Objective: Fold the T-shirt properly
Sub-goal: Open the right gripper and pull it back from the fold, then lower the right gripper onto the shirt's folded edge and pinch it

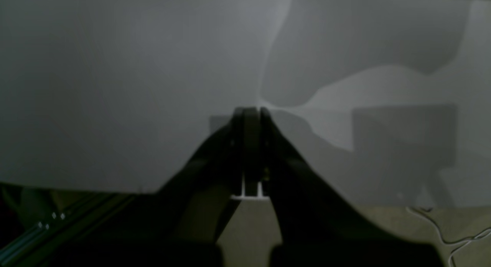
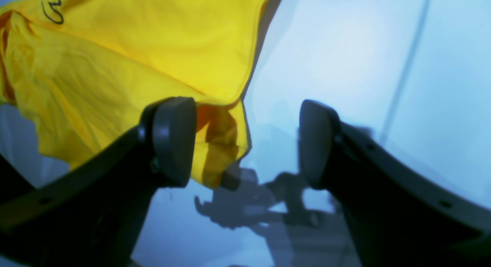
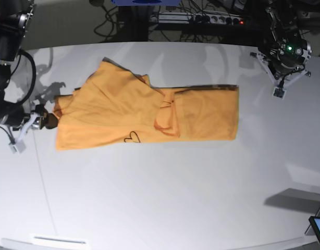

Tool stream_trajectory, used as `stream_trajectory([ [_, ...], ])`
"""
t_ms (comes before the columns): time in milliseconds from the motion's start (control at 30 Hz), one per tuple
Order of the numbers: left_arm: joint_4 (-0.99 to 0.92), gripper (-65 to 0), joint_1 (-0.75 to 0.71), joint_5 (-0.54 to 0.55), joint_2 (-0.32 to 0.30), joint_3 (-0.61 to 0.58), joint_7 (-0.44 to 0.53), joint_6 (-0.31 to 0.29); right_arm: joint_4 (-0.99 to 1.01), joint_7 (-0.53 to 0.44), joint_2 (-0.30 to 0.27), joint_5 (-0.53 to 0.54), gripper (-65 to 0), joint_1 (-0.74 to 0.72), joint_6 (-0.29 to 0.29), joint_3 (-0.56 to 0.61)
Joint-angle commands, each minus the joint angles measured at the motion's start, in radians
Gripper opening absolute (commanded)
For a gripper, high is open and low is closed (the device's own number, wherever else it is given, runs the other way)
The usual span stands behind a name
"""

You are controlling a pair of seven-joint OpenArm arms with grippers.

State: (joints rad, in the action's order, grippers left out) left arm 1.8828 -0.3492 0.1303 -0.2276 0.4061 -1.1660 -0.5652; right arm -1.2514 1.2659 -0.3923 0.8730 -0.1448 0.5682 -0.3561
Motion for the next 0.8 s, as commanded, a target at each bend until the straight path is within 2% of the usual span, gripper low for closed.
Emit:
stream_trajectory([
  [0, 0.019, -65.0, 0.005, -0.007, -0.014, 0.006, 0.008, 0.004, 0.002, -0.007, -0.018, 0.018, -24.4, -0.016, 0.006, -0.010],
  [67, 0.019, -65.0, 0.005, -0.007, -0.014, 0.006, 0.008, 0.004, 0.019, -0.002, -0.017, 0.018, -24.4, -0.016, 0.014, -0.014],
  [133, 0.019, -65.0, 0.003, -0.007, -0.014, 0.006, 0.008, 0.004, 0.046, 0.001, -0.012, 0.033, -24.2, -0.016, 0.066, -0.014],
  [233, 0.019, -65.0, 0.003, -0.007, -0.014, 0.006, 0.008, 0.004, 0.124, 0.010, -0.012, 0.113, -24.2, -0.016, 0.130, -0.014],
  [333, 0.019, -65.0, 0.002, -0.007, -0.014, 0.006, 0.008, 0.004, 0.210, 0.007, -0.012, 0.176, -24.2, -0.017, 0.130, -0.010],
  [567, 0.019, -65.0, -0.011, -0.007, -0.016, 0.006, 0.008, 0.004, 0.198, 0.021, -0.006, 0.179, -24.2, -0.017, 0.130, -0.008],
  [767, 0.019, -65.0, -0.011, -0.007, -0.028, 0.006, 0.008, 0.004, 0.200, 0.021, -0.037, 0.179, -24.1, -0.019, 0.130, -0.008],
])
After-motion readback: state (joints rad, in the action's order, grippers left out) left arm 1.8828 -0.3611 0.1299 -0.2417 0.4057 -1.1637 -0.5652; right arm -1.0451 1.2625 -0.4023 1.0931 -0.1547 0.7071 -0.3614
